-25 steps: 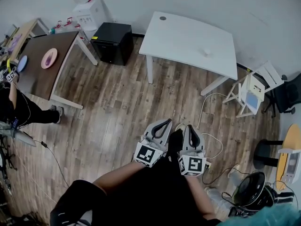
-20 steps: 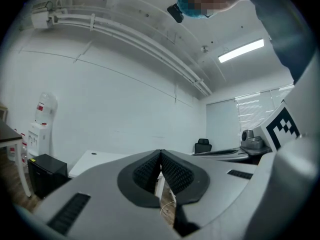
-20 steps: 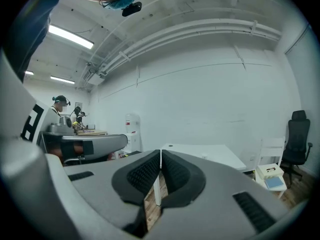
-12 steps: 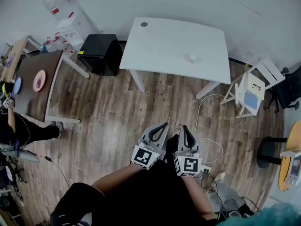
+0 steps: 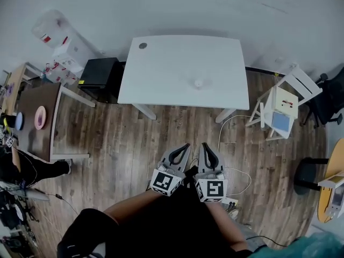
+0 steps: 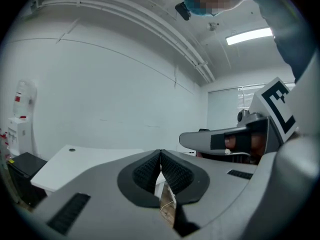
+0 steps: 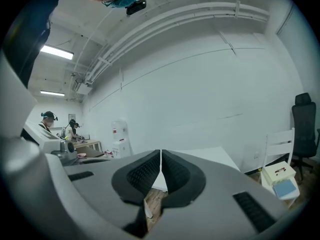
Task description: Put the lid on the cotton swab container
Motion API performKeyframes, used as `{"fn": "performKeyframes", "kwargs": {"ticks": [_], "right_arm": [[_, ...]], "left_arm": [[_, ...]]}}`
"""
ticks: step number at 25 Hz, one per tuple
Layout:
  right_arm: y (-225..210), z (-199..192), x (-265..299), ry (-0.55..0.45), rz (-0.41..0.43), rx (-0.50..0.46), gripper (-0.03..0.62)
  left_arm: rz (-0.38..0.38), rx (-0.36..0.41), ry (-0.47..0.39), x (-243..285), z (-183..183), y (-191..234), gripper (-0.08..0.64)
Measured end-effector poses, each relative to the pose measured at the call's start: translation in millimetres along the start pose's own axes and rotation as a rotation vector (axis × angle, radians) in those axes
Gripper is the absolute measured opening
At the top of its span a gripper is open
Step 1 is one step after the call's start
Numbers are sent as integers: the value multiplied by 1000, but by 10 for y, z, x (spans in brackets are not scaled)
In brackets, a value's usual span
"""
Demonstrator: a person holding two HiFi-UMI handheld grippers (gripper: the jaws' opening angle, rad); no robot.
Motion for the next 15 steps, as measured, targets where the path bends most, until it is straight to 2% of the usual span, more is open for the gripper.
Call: {"fn": "performKeyframes", "kwargs": {"ticks": [8,11,15], "right_arm": [[-706,-29,164,59,41,42,34],[-971,-77,159,83,36,60,34],[-1178,-104,276,97,72,75,34]], "left_arm": [[82,-5,13,738,106,-68,14],[109,-15,16,879,75,-130,14],[148,-34,49,1022,84,-121,14]]}}
Point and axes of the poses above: the fingertips, and each gripper's own axes: x forward along the fingers, y to its left, z out of its top, the point moved 9 cm from there along -x, backward along the fingers, and after that the axes turned 11 degrees about z, right-handed, at the moved point
